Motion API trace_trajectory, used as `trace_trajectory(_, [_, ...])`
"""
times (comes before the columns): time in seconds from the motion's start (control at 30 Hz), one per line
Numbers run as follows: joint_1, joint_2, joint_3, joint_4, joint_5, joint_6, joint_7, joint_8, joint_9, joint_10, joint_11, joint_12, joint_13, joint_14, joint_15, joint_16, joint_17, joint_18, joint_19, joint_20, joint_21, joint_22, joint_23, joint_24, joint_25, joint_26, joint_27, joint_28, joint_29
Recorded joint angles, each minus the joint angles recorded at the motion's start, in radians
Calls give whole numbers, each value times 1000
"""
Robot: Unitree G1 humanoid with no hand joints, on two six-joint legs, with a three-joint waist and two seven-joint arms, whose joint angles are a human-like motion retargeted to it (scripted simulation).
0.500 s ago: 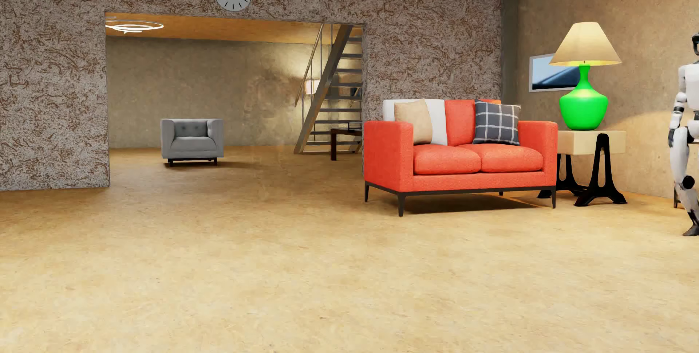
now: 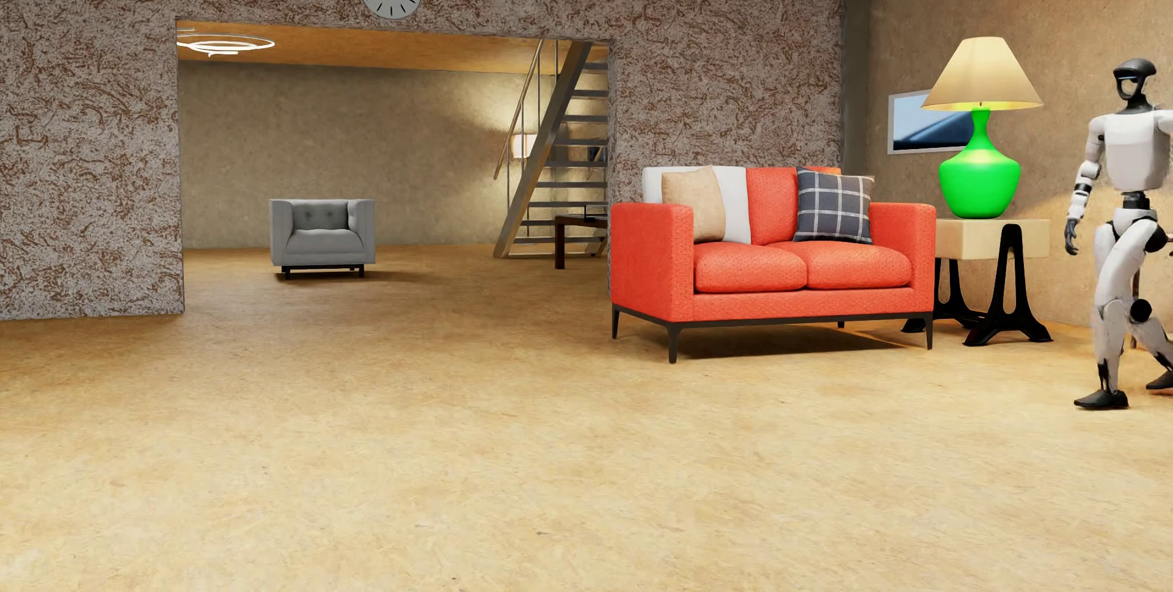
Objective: Walk to the dark gray armchair
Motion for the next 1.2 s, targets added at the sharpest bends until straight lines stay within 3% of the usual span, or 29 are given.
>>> trace_trajectory(0.1, [-51,75,61,0,-39,-14,0,0,1,138,24,8,8,-11,66,11,-4,0,0,-15,43,6,31,0,0,0,0,0,0])
trace_trajectory(0.13, [-57,70,74,-18,-72,-40,0,0,-3,203,70,-3,26,-36,157,13,15,0,0,-41,43,25,70,0,0,0,0,0,0])
trace_trajectory(0.2, [19,10,53,-46,-97,-38,0,0,-17,268,300,-9,109,-122,455,8,25,0,0,-5,37,24,76,0,0,0,0,0,0])
trace_trajectory(0.23, [74,-68,-3,-76,-101,-38,0,0,-6,261,480,-22,122,-157,581,2,17,0,0,17,80,19,85,0,0,0,0,0,0])
trace_trajectory(0.3, [206,-301,-71,-96,-97,-21,0,0,1,215,873,-50,157,-220,577,-4,6,0,0,22,113,-40,102,0,0,0,0,0,0])
trace_trajectory(0.33, [288,-404,-153,-95,-69,1,0,0,13,162,942,-66,181,-222,574,-8,14,0,0,41,62,-83,111,0,0,0,0,0,0])
trace_trajectory(0.37, [367,-506,-217,-94,-56,17,0,0,12,103,915,-85,213,-228,579,-2,3,0,0,33,41,-127,92,0,0,0,0,0,0])
trace_trajectory(0.47, [643,-662,-370,-61,-25,56,0,0,22,-66,411,-112,259,-265,796,18,-19,0,0,84,89,-238,118,0,0,0,0,0,0])
trace_trajectory(0.5, [706,-697,-406,-57,-28,57,0,0,14,-100,232,-132,279,-304,731,30,-24,0,0,87,84,-266,109,0,0,0,0,0,0])
trace_trajectory(0.57, [818,-734,-427,-60,-26,61,0,0,-8,-124,43,-178,299,-385,276,46,-20,0,0,95,91,-282,140,0,0,0,0,0,0])
trace_trajectory(0.6, [844,-757,-458,-57,-37,63,0,0,-11,-109,56,-186,304,-400,225,40,-20,0,0,120,111,-271,147,0,0,0,0,0,0])
trace_trajectory(0.67, [885,-820,-487,-24,-7,96,0,0,-9,-30,157,-178,313,-293,643,19,-15,0,0,147,128,-227,160,0,0,0,0,0,0])
trace_trajectory(0.7, [878,-821,-495,10,20,127,0,0,-3,72,244,-151,306,-142,755,-3,-13,0,0,158,142,-193,176,0,0,0,0,0,0])
trace_trajectory(0.73, [842,-769,-471,33,51,142,0,0,-5,238,282,-119,305,61,753,-18,-15,0,0,139,147,-156,187,0,0,0,0,0,0])
trace_trajectory(0.77, [742,-724,-440,45,82,141,0,0,-14,445,307,-88,305,188,735,-25,-6,0,0,124,115,-141,191,0,0,0,0,0,0])
trace_trajectory(0.8, [650,-643,-406,67,106,149,0,0,-1,646,297,-70,291,112,684,-24,-14,0,0,78,118,-127,163,0,0,0,0,0,0])
trace_trajectory(0.83, [560,-543,-354,74,104,140,0,0,10,761,265,-50,270,-54,610,-23,-16,0,0,57,109,-123,147,0,0,0,0,0,0])
trace_trajectory(0.87, [468,-447,-291,60,87,109,0,0,13,795,225,-34,238,-166,542,-15,-19,0,0,41,122,-106,127,0,0,0,0,0,0])
trace_trajectory(0.9, [377,-375,-225,56,73,82,0,0,0,741,189,-11,201,-217,469,-14,-18,0,0,60,114,-88,114,0,0,0,0,0,0])
trace_trajectory(0.97, [279,-184,-126,60,37,45,0,0,4,458,83,28,135,-203,313,4,-53,0,0,53,116,-74,36,0,0,0,0,0,0])
trace_trajectory(1.07, [200,-11,-51,72,12,24,0,0,-34,-37,21,53,33,17,115,21,-68,0,0,36,17,-39,10,0,0,0,0,0,0])
trace_trajectory(1.1, [159,21,-52,74,13,15,0,0,-49,-451,22,54,12,110,102,23,-67,0,0,40,-26,-25,7,0,0,0,0,0,0])
trace_trajectory(1.13, [119,49,-25,74,-8,8,0,0,-50,-115,44,53,2,30,127,27,-83,0,0,24,-33,-26,-19,0,0,0,0,0,0])
trace_trajectory(1.17, [100,92,3,45,-38,-8,0,0,-38,-22,86,46,23,40,187,30,-84,0,0,6,-88,-12,-46,0,0,0,0,0,0])
trace_trajectory(1.2, [80,79,22,23,-67,-27,0,0,-54,67,190,46,44,90,315,29,-65,0,0,1,-116,7,-30,0,0,0,0,0,0])
